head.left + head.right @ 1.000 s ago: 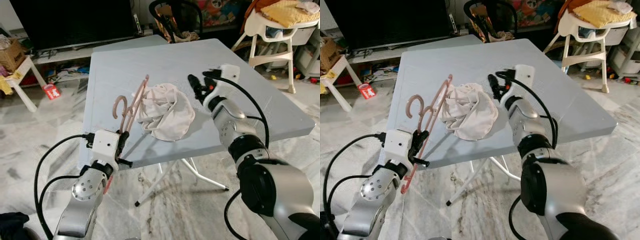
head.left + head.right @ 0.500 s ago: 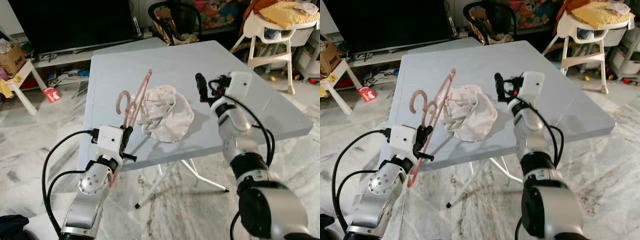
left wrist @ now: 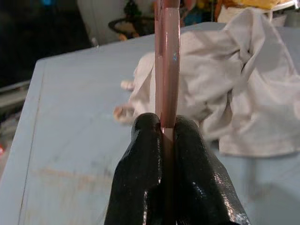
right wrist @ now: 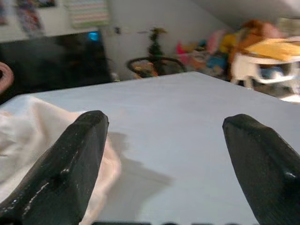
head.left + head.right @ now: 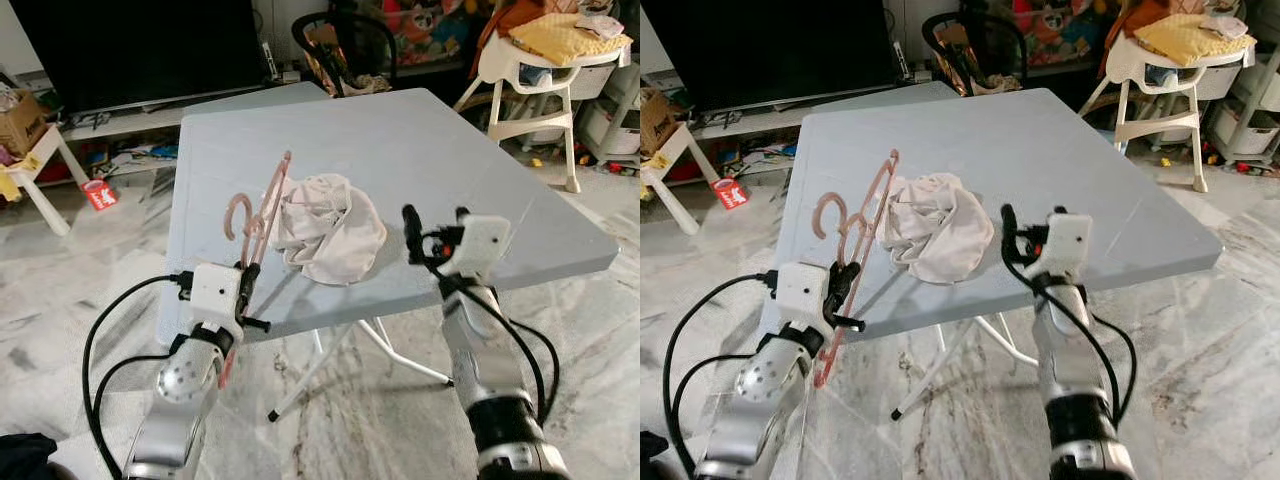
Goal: Hang hanger
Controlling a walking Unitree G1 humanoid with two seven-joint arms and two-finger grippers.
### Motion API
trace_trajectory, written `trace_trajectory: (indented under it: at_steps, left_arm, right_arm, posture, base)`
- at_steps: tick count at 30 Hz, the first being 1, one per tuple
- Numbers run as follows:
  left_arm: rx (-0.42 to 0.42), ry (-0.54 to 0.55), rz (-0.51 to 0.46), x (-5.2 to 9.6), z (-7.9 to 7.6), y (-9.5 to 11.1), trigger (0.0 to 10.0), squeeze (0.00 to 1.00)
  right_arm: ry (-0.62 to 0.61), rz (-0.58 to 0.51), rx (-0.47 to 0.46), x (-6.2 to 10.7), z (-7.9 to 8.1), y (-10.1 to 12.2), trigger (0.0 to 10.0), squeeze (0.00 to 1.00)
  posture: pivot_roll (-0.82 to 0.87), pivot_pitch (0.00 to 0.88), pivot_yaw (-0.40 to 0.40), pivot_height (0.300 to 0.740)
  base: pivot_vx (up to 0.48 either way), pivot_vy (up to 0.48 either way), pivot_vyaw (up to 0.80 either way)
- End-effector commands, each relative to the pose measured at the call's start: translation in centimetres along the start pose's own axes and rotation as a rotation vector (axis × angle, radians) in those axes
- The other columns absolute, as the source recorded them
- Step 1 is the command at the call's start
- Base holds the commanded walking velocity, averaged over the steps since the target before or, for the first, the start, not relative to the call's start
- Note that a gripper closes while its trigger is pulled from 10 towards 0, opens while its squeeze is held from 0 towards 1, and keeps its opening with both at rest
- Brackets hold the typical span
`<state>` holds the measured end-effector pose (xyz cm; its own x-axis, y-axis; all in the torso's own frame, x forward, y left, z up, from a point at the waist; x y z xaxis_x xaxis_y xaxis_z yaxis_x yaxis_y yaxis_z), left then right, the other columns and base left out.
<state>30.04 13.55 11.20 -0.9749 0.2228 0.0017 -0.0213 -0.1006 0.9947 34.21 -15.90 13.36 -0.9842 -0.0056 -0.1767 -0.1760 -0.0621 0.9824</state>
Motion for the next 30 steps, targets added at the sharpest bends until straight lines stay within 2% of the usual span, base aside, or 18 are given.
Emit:
trace_trajectory:
  at_steps: [1,2,7,9,15,30]
  left_arm:
    - [-0.028,-0.010,0.003,-0.4,0.3,0.0,10.0,0.00]
    - [-0.029,-0.018,-0.006,-0.8,0.4,0.2,10.0,0.00]
    - [0.018,0.002,0.008,-1.3,0.4,0.1,10.0,0.00]
    - [0.032,-0.048,0.009,-1.4,-0.8,-0.2,10.0,0.00]
    - [0.038,-0.086,-0.002,-1.6,-2.0,-0.4,10.0,0.00]
    - [0.082,-0.010,-0.009,-1.2,-2.2,-0.9,10.0,0.00]
  right_arm:
    - [-0.027,-0.018,0.014,0.0,-0.4,0.7,10.0,0.00]
    - [-0.054,-0.015,0.026,0.4,-1.1,0.7,10.0,0.00]
    - [-0.091,-0.009,0.058,1.7,-2.1,0.7,10.0,0.00]
    - [-0.137,-0.003,0.069,2.6,-2.8,0.7,10.0,0.00]
    - [-0.140,0.018,0.083,3.7,-2.9,0.8,10.0,0.00]
    - [-0.123,0.038,0.134,3.9,-3.2,2.0,10.0,0.00]
  posture:
    - [-0.04,0.000,0.074,0.740]
    - [-0.07,0.000,0.097,0.740]
    - [-0.12,0.000,0.151,0.740]
    - [-0.14,0.000,0.165,0.740]
    - [-0.16,0.000,0.162,0.740]
    - [-0.19,0.000,0.118,0.740]
  base:
    - [0.000,0.000,0.00]
    - [0.000,0.000,0.00]
    - [0.000,0.000,0.00]
    - [0.000,0.000,0.00]
    - [0.000,0.000,0.00]
    - [0.000,0.000,0.00]
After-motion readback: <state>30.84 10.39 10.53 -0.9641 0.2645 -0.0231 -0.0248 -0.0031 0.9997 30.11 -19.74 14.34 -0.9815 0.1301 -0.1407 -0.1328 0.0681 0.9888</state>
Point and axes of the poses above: a point about 5 cm out from each wrist's last joint towards the gripper, its own x axis pointing back from the gripper into the wrist, its own y axis along the axis of the wrist's last joint, z = x × y, the point moved 1 cm from there along -x, pointing out of the wrist towards the gripper, and after that the axes turned 1 degree about x, right-handed, at the moved point
